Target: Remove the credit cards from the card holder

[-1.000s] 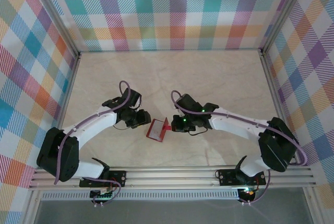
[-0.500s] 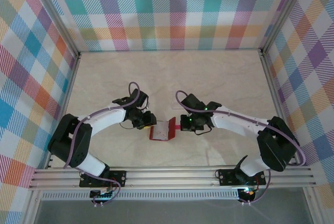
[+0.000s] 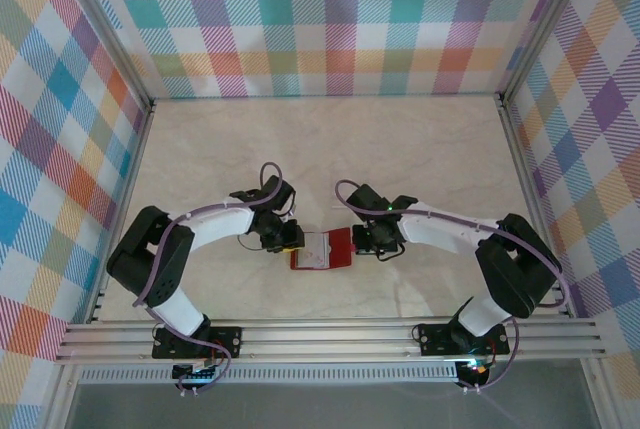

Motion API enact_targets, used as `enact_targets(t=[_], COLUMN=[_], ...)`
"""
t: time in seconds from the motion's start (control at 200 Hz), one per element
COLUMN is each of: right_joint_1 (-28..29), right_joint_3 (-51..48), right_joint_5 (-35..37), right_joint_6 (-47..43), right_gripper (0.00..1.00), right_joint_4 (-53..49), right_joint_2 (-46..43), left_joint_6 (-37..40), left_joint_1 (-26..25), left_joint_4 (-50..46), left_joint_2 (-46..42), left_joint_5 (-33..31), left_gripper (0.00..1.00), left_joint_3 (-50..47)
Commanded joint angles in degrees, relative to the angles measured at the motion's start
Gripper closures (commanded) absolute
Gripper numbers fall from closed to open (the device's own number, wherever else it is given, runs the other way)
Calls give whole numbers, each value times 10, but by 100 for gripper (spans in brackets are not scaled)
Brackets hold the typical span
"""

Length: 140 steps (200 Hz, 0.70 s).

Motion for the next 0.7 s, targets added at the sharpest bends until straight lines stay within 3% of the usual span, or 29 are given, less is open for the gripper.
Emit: enact_targets(t=[0.0, 0.145, 0.42, 0.555, 0.695], right_joint_1=[-3, -4, -4, -4, -4], right_joint_3=[1, 15, 71, 97, 97], right_joint_5=[21, 21, 35, -16, -134], right_joint_6=[-2, -7, -14, -10, 4], right_gripper=[76, 68, 66, 67, 69], right_joint_4=[-37, -66, -128, -107, -27], right_joint_2=[-13, -43, -103, -112, -92], left_joint_6=[17, 16, 18, 17, 15], left_joint_1=[-3, -3, -3, -3, -4], left_joint_4=[-9, -8, -18, -22, -28], left_joint_2=[13, 8, -12, -19, -28], left_joint_5=[-4, 1, 2, 4, 9], left_gripper=[74, 74, 74, 74, 74], left_joint_3=[5, 1, 10, 14, 18])
